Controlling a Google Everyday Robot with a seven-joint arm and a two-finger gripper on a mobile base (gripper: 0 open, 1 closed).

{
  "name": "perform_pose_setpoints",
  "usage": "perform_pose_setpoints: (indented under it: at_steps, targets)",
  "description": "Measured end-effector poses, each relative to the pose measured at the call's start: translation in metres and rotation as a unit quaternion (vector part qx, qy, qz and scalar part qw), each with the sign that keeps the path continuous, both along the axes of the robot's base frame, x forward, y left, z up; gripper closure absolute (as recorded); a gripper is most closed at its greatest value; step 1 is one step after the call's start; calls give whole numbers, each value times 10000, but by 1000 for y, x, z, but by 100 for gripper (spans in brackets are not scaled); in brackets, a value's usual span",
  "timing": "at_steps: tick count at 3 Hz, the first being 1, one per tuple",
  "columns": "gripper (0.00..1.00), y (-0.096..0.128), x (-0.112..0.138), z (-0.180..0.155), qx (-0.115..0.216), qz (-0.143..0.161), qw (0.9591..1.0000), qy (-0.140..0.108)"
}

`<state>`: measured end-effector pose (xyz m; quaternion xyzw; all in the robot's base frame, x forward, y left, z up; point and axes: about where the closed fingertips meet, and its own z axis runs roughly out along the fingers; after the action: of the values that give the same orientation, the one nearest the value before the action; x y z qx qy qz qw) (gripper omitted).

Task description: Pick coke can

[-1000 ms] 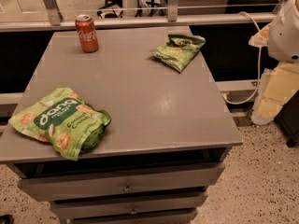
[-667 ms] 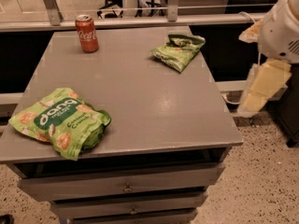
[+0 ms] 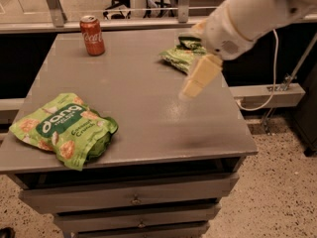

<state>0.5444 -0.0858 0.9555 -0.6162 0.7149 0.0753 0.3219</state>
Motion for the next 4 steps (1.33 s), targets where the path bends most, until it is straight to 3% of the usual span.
perform_pose_setpoints:
  at_steps: [1,2,3,4]
  targets:
    - [0,73,32,-8,503,137,9986,-16]
    - [0,73,32,-8,503,137,9986,-16]
    - [0,122,65,-4,1344,242,9906,-3]
    - [0,178,106,-5,2180,241,9756,96]
